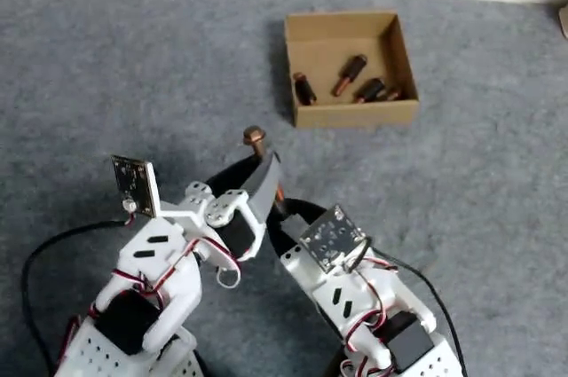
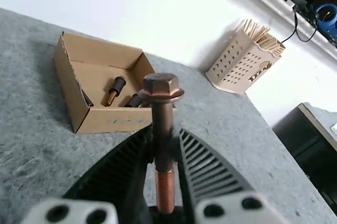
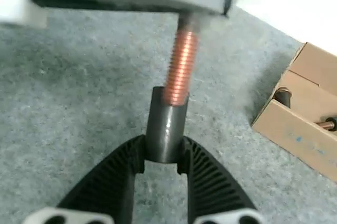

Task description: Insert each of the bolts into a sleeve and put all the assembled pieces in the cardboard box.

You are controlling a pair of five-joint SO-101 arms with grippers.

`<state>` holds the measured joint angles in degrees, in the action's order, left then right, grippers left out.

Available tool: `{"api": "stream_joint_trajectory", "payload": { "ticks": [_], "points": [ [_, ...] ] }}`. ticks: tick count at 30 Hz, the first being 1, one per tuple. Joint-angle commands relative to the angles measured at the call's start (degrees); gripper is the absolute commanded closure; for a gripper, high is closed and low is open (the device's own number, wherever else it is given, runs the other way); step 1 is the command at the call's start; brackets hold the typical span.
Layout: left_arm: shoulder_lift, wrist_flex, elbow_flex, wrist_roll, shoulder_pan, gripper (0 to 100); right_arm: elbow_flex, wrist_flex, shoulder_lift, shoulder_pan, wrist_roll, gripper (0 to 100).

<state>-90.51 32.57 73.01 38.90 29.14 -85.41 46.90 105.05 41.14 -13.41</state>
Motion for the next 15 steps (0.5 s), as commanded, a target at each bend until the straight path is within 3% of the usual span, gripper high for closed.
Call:
{"api": "stream_joint_trajectory", "payload": {
  "ticks": [1,15],
  "points": [
    [-0.57,-2.46,-0.31,0.18,0.66,100,0.92,-1.98,0.22,0.75,0.53,99.4],
    [-0.22,-2.73,1.63,0.0,-4.79,100,0.92,-1.8,0.22,0.75,0.53,99.4]
  ]
}}
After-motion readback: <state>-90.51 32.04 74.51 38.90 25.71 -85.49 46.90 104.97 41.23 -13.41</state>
